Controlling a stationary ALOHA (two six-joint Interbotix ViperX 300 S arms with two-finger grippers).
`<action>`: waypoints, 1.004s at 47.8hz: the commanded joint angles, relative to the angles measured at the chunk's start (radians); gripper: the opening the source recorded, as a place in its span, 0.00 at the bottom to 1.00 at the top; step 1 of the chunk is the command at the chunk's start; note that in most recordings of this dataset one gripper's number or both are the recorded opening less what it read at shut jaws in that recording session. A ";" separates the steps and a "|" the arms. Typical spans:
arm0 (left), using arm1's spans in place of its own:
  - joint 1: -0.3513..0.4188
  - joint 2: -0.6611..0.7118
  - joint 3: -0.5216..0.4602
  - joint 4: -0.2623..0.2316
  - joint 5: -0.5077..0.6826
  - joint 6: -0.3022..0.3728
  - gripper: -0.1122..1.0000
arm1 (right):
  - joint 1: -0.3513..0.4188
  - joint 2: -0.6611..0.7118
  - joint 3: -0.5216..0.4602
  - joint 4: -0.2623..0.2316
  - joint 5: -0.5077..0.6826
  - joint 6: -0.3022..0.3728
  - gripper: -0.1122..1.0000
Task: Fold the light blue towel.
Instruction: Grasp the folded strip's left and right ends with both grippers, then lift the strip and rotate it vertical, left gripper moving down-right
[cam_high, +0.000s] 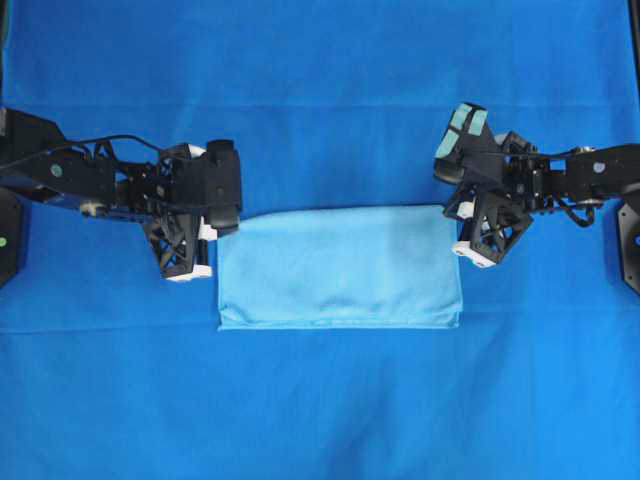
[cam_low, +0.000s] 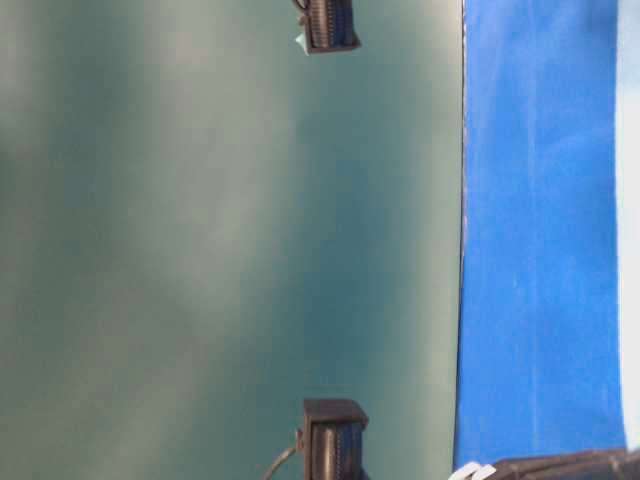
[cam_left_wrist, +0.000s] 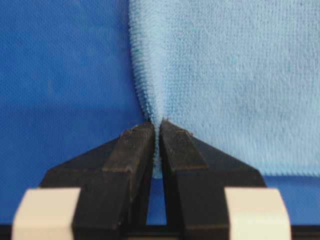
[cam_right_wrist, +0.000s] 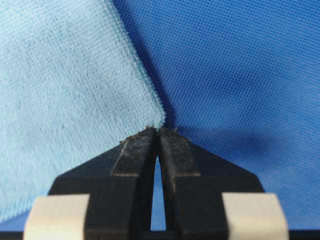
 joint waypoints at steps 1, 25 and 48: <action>-0.009 -0.066 -0.032 0.002 0.041 0.003 0.12 | 0.011 -0.069 -0.026 -0.003 0.051 0.002 0.12; -0.015 -0.270 -0.221 0.003 0.333 0.005 0.12 | 0.077 -0.393 -0.149 -0.003 0.459 0.002 0.12; -0.025 -0.382 -0.239 0.008 0.362 0.002 0.12 | 0.098 -0.459 -0.186 -0.064 0.509 0.023 0.12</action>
